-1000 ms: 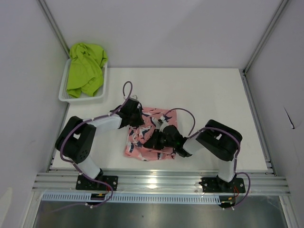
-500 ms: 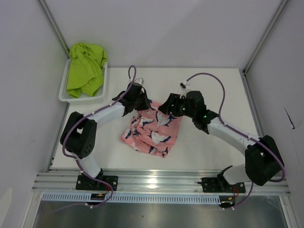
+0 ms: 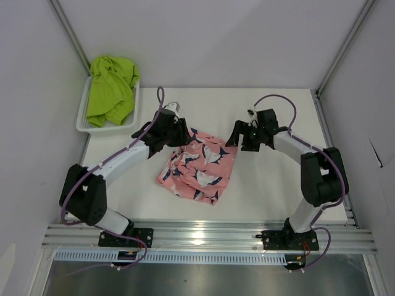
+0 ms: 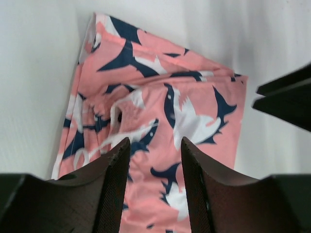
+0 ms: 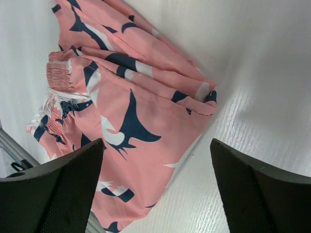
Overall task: Fold and stack the shorts
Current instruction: Fold the shorts, then neatly place the folded shorts to the corner, then grab the shorts from the pile
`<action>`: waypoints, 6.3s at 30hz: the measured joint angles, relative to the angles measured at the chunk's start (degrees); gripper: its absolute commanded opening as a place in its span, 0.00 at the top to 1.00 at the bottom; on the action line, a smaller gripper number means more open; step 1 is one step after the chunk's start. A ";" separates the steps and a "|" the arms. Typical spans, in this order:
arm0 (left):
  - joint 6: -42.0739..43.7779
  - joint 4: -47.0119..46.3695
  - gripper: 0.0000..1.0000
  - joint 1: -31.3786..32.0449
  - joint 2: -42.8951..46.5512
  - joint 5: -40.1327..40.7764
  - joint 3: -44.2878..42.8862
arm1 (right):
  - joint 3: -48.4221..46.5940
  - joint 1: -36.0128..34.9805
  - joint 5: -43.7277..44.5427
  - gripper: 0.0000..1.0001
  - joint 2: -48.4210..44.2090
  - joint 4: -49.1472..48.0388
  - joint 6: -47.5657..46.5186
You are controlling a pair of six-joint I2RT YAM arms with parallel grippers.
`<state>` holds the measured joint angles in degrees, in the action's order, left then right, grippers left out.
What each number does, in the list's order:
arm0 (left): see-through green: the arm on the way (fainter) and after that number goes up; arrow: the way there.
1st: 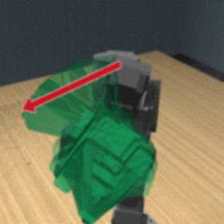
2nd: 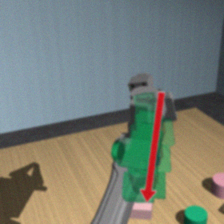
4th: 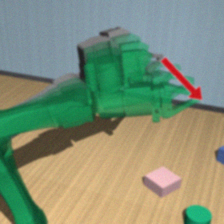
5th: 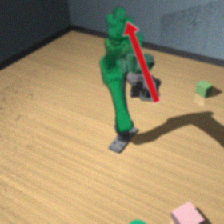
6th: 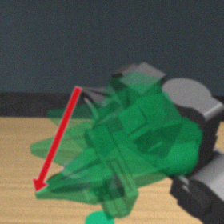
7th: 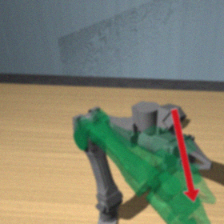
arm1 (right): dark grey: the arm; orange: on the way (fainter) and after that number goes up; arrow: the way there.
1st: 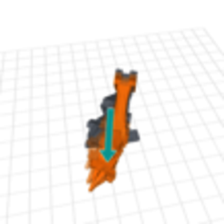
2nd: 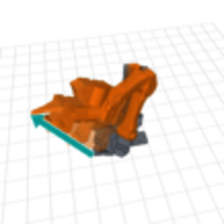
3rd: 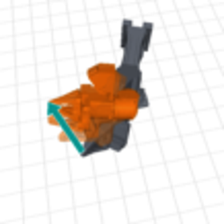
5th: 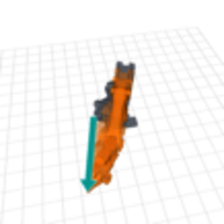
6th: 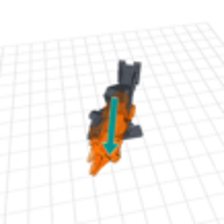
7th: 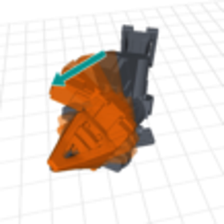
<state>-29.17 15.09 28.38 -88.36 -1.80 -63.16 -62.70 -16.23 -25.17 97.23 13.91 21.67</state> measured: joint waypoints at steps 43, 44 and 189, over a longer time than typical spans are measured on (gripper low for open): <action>-3.96 0.04 0.50 0.79 25.68 -0.33 22.99 | 22.80 39.80 -1.03 0.00 -15.26 -13.33 16.15; -3.96 0.07 0.50 0.87 25.70 -0.33 22.99 | 22.80 40.83 0.44 0.01 -17.22 -11.69 15.74; -6.43 24.94 0.02 -34.29 -10.38 5.03 -39.17 | 34.86 -24.81 53.42 0.01 -39.04 -21.94 -0.98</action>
<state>-35.59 40.03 -5.91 -98.74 3.22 -102.32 -27.83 -41.04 28.25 58.19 -8.03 20.69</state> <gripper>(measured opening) 0.989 0.993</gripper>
